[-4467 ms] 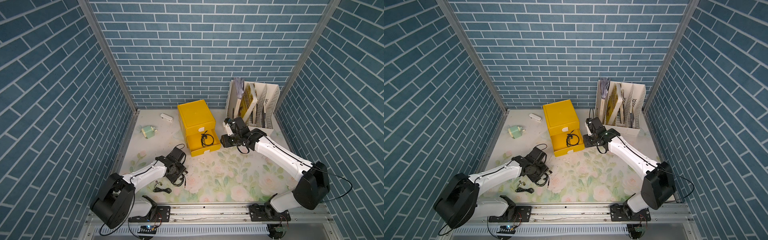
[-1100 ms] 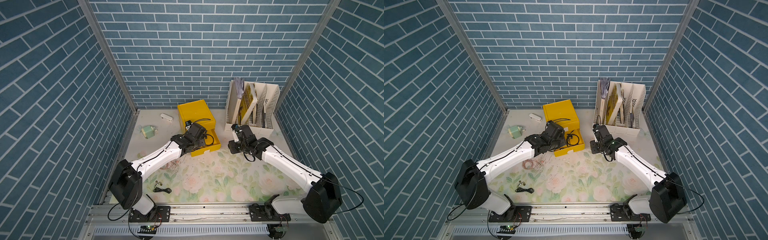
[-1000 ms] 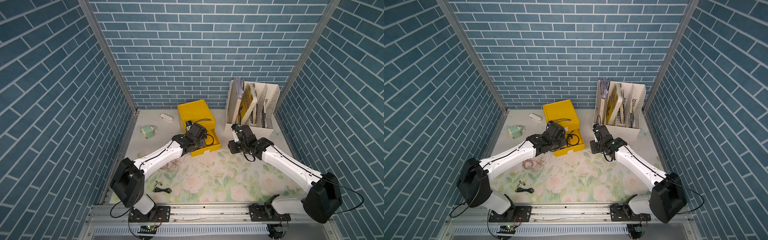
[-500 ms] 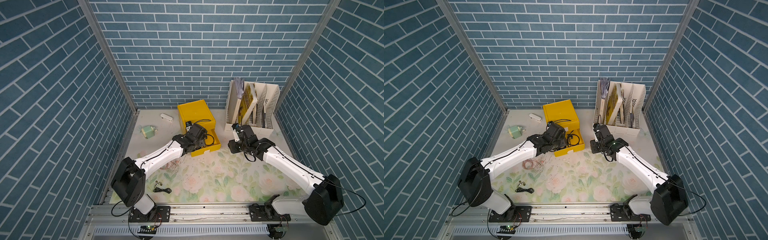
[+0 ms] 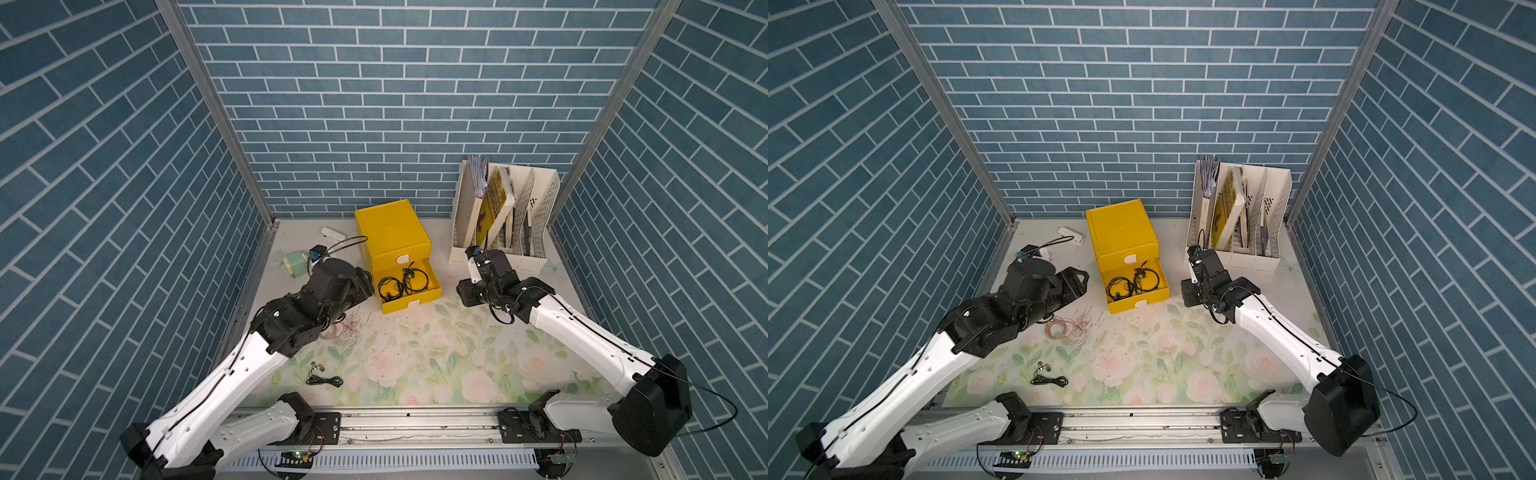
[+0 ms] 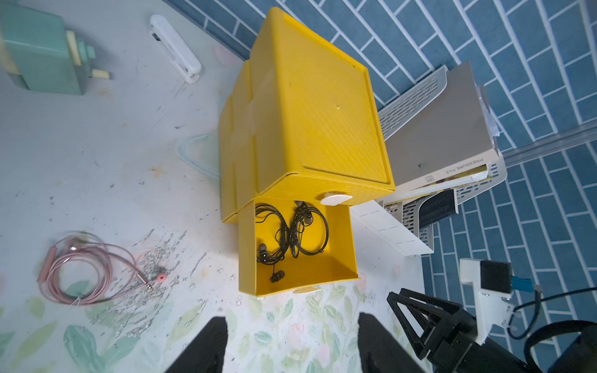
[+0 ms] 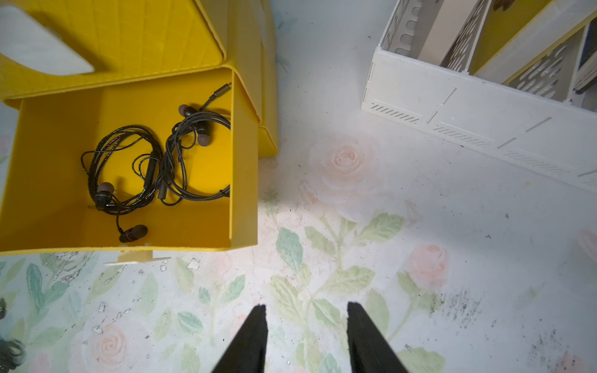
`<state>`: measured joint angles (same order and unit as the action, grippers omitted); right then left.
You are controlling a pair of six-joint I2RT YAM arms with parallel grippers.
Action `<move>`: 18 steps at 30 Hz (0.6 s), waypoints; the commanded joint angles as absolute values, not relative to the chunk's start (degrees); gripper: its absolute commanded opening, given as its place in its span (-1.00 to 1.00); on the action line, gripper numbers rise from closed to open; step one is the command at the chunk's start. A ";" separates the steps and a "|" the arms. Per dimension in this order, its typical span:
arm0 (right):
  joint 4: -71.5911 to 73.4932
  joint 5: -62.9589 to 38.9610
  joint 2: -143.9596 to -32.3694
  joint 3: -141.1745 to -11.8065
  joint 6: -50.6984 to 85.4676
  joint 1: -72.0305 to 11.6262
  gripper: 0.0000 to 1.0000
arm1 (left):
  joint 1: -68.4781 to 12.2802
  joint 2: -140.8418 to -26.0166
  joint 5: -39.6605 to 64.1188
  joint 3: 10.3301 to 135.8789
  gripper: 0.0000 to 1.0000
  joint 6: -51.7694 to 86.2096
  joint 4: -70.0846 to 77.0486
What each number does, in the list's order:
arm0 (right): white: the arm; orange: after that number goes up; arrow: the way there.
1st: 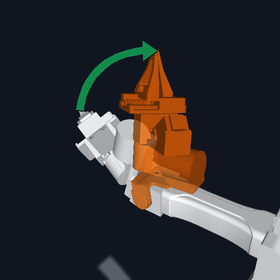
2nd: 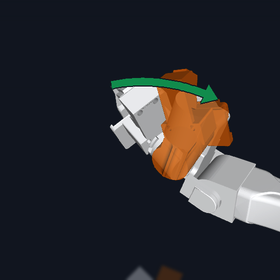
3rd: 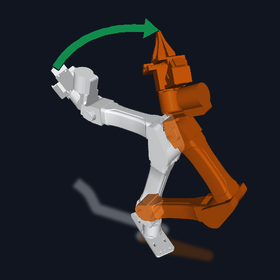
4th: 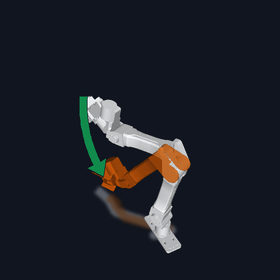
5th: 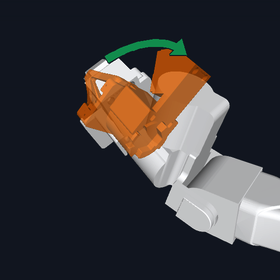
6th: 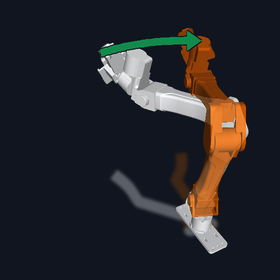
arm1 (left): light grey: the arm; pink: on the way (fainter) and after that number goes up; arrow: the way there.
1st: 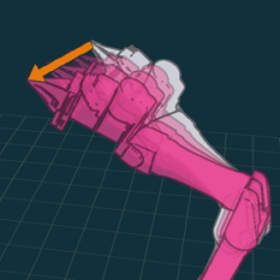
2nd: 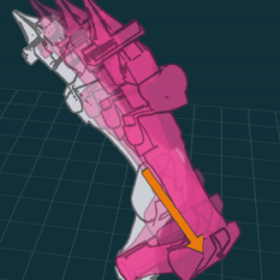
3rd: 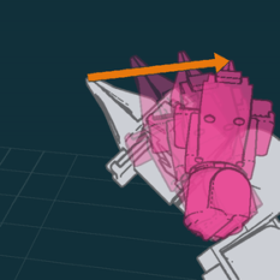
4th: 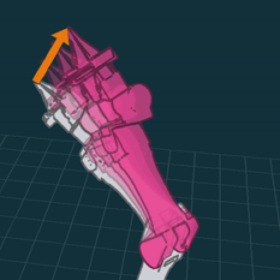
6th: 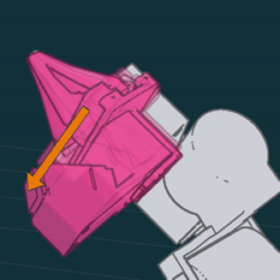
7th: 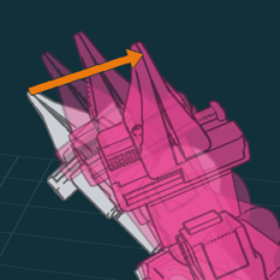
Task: Place the wired earphones into the drawer by color
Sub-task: Place the wired earphones in the drawer, then pick up the wired earphones from the center of the board.
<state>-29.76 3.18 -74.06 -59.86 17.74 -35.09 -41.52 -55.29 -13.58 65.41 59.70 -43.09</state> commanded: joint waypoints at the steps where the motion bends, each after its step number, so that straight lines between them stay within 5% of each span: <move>1: -29.93 2.13 -73.48 -59.02 18.28 -34.80 -0.12 | -41.18 -52.82 -7.58 56.53 0.40 67.56 -45.46; 9: -30.67 1.87 -71.49 -58.44 18.28 -34.82 -0.07 | -41.07 -52.94 -1.38 42.43 0.47 81.50 -33.80; 11: -30.47 1.87 -71.03 -57.74 18.37 -34.85 -0.06 | -41.04 -54.35 -0.53 41.12 0.61 87.55 -36.35; 18: -29.56 1.45 -71.49 -56.27 18.72 -34.78 -0.06 | -41.04 -63.16 2.27 44.74 0.63 99.07 -53.35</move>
<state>-29.76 1.91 -71.79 -56.69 17.76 -35.07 -41.23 -61.08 0.47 42.98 92.64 -44.93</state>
